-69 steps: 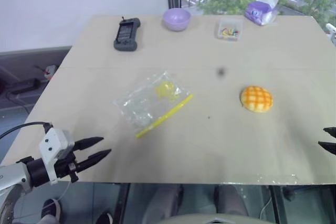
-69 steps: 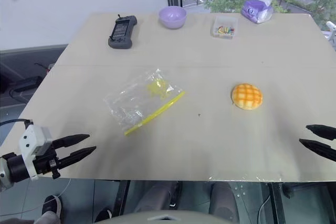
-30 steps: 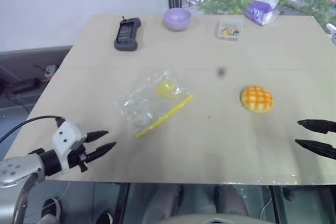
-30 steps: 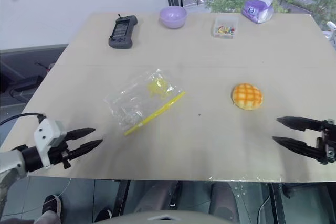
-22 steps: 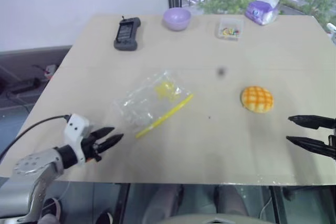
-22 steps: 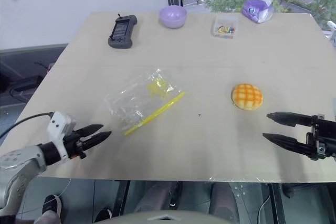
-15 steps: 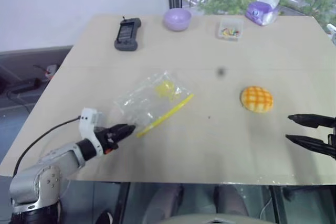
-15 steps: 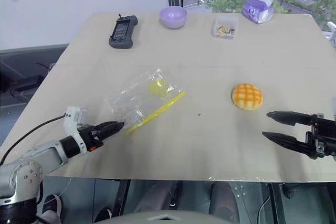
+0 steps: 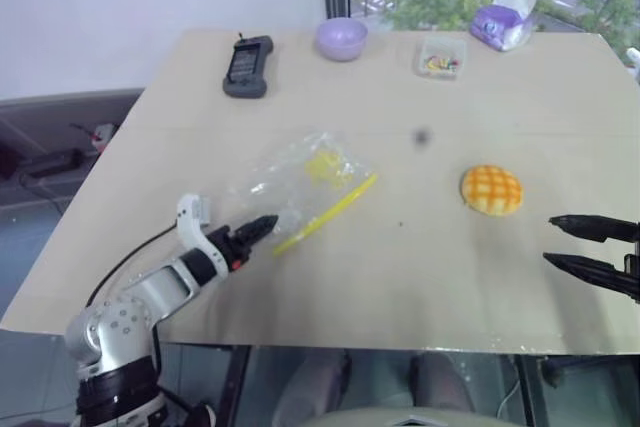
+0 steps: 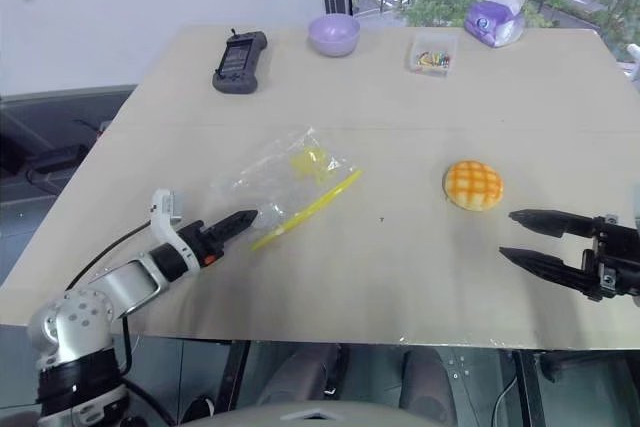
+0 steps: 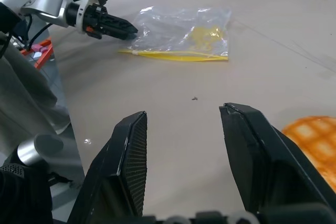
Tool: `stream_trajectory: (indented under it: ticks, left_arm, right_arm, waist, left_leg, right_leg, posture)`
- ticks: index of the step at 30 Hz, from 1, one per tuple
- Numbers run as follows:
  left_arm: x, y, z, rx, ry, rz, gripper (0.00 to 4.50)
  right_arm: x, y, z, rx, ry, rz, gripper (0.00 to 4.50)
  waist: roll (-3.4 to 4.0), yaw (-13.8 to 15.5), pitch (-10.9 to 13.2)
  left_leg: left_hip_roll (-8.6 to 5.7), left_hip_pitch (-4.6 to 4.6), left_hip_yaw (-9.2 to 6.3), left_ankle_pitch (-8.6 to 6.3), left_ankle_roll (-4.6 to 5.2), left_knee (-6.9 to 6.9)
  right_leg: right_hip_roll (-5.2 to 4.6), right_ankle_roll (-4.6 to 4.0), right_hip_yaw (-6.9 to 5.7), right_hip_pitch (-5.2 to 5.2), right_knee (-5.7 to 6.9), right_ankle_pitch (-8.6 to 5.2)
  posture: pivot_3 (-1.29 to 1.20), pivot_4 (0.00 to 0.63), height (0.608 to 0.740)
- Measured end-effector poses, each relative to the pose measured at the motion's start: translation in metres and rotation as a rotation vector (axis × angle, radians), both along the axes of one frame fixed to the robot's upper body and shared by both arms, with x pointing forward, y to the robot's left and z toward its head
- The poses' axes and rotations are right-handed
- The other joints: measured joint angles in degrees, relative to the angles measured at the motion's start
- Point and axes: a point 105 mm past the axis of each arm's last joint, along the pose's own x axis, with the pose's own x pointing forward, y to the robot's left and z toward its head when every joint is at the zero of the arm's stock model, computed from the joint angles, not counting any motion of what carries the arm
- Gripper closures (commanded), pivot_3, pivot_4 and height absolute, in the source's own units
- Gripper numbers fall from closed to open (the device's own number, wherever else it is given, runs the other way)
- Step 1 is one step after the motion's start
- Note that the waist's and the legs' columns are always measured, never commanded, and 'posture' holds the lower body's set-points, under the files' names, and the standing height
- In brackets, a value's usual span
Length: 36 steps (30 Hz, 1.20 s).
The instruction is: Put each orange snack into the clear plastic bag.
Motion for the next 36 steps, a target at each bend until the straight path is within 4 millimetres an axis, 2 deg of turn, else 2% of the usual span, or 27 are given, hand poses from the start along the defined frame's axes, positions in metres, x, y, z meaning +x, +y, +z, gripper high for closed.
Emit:
stream_trajectory:
  ticks: [7, 10, 11, 12, 14, 15, 16, 24, 28, 32, 36]
  left_arm:
    - [0.018, -0.007, 0.003, -0.047, 0.000, 0.022, 2.20]
    - [0.019, -0.007, 0.002, -0.053, 0.005, 0.030, 2.95]
    - [0.018, -0.006, 0.000, -0.053, 0.012, 0.036, 2.95]
    - [0.017, -0.006, -0.001, -0.057, 0.016, 0.039, 3.56]
    - [0.016, -0.005, -0.002, -0.067, 0.018, 0.039, 3.90]
    - [0.015, -0.006, -0.004, -0.070, 0.028, 0.037, 4.26]
    - [0.014, -0.007, -0.003, -0.077, 0.028, 0.033, 4.43]
    - [0.016, -0.008, 0.000, -0.118, 0.049, 0.032, 4.43]
    - [0.015, -0.016, 0.005, -0.187, 0.064, 0.002, 4.43]
    - [0.017, -0.041, 0.035, -0.395, 0.018, -0.090, 4.43]
    - [0.015, -0.053, 0.058, -0.523, 0.001, -0.137, 4.43]
  right_arm:
    - [0.002, 0.000, 0.001, -0.003, -0.012, -0.011, 2.12]
    - [0.002, -0.001, 0.001, -0.005, -0.015, -0.018, 2.05]
    - [0.002, -0.001, 0.000, -0.003, -0.014, -0.020, 2.05]
    - [0.002, -0.001, -0.001, -0.001, -0.010, -0.023, 2.05]
    - [0.001, -0.002, -0.002, 0.001, -0.006, -0.027, 2.05]
    - [0.001, -0.002, -0.002, 0.004, -0.007, -0.029, 2.05]
    - [0.001, -0.002, -0.003, 0.008, -0.006, -0.031, 2.05]
    - [0.004, -0.001, -0.003, 0.006, -0.019, -0.044, 2.05]
    - [0.008, 0.003, -0.006, 0.004, -0.015, -0.044, 2.05]
    - [0.029, 0.023, -0.013, -0.036, -0.042, -0.081, 2.05]
    - [0.049, 0.041, -0.028, -0.113, -0.061, -0.102, 2.05]
  waist:
    - [0.02, 0.0, 0.0]
    - [0.01, 0.0, 0.0]
    - [0.00, 0.0, 0.0]
    - [-0.02, 0.0, 0.0]
    - [-0.02, 0.0, 0.0]
    - [-0.03, 0.0, 0.0]
    - [-0.07, 0.0, 0.0]
    - [-0.04, 0.0, 0.0]
    - [-0.12, 0.0, 0.0]
    - [-0.37, -0.3, 0.2]
    - [-0.38, -0.6, 0.2]
  left_leg:
    - [0.00, 0.02, 0.02, 0.01, -0.02, 0.01]
    - [0.00, 0.01, 0.02, 0.01, -0.02, 0.01]
    - [0.00, 0.00, 0.02, 0.01, -0.02, 0.01]
    - [0.00, -0.01, 0.03, 0.01, -0.02, 0.01]
    - [-0.02, -0.02, 0.03, 0.01, -0.02, 0.01]
    - [-0.03, -0.03, 0.03, 0.01, -0.03, 0.01]
    - [-0.03, -0.05, 0.01, 0.01, -0.03, 0.01]
    - [-0.04, -0.04, 0.00, 0.01, -0.02, 0.01]
    - [-0.05, -0.06, -0.01, 0.02, -0.05, 0.02]
    - [-0.04, -0.10, -0.10, 0.12, -0.21, 0.06]
    - [-0.04, -0.11, 0.02, 0.12, -0.27, 0.06]
  right_leg:
    - [0.00, 0.00, 0.02, 0.01, 0.01, 0.00]
    - [0.00, 0.00, 0.02, 0.01, 0.01, 0.00]
    - [0.00, 0.00, 0.02, 0.01, 0.00, 0.00]
    - [0.00, 0.00, 0.03, 0.01, 0.00, 0.00]
    - [-0.02, 0.00, 0.03, 0.00, -0.01, 0.00]
    - [-0.02, 0.00, 0.03, -0.01, -0.02, 0.00]
    - [-0.02, 0.00, 0.03, -0.01, -0.02, 0.00]
    - [-0.03, 0.00, 0.02, -0.02, -0.01, 0.00]
    - [-0.04, 0.00, 0.02, -0.02, -0.01, 0.00]
    - [-0.03, 0.01, -0.01, -0.06, 0.03, 0.00]
    - [-0.05, 0.01, 0.12, -0.08, 0.04, 0.01]
  posture:
    - [0.00, 0.150, 0.740]
    - [0.00, 0.150, 0.740]
    - [0.00, 0.150, 0.740]
    - [0.00, 0.150, 0.740]
    - [0.00, 0.150, 0.740]
    - [0.00, 0.150, 0.740]
    - [0.00, 0.150, 0.740]
    - [0.00, 0.150, 0.740]
    - [0.00, 0.150, 0.740]
    - [0.00, 0.150, 0.740]
    - [0.00, 0.150, 0.740]
